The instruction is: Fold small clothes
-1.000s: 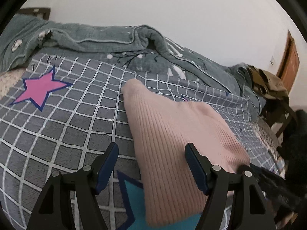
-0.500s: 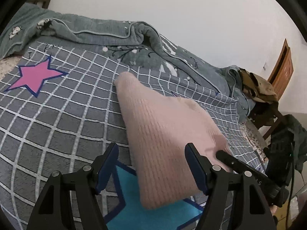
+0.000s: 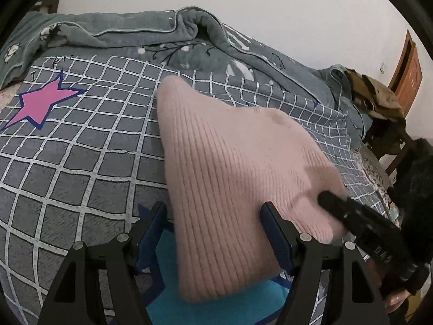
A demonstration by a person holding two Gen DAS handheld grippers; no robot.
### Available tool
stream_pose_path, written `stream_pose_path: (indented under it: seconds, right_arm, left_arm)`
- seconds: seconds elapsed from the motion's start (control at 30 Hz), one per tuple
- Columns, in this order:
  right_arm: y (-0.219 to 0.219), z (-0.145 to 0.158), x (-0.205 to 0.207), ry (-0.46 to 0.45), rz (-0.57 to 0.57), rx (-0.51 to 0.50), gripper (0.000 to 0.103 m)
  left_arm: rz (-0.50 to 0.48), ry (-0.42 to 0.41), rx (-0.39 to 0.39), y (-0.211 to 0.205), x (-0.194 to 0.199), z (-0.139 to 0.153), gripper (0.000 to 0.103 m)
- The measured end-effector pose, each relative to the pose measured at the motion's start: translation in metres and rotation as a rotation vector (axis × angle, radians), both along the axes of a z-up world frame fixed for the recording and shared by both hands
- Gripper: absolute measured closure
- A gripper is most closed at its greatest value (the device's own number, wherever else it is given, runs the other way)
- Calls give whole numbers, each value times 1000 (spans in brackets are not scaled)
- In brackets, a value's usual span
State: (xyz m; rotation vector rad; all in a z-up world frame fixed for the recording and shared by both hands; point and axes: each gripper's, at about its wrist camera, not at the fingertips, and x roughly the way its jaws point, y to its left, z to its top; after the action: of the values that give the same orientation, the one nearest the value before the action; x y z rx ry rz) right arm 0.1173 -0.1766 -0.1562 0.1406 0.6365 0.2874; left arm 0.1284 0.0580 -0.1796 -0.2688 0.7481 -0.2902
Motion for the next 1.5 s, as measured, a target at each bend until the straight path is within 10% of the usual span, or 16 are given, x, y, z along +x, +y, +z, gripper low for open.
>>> stream_pose_path:
  seconds: [1.03, 1.5]
  right_arm:
    - [-11, 35, 89, 73, 28, 100, 52]
    - [-16, -25, 116, 237, 49, 250, 40]
  left_arm:
    - [-4, 80, -124, 31, 87, 11, 32]
    - [-50, 160, -202, 29, 106, -5, 37]
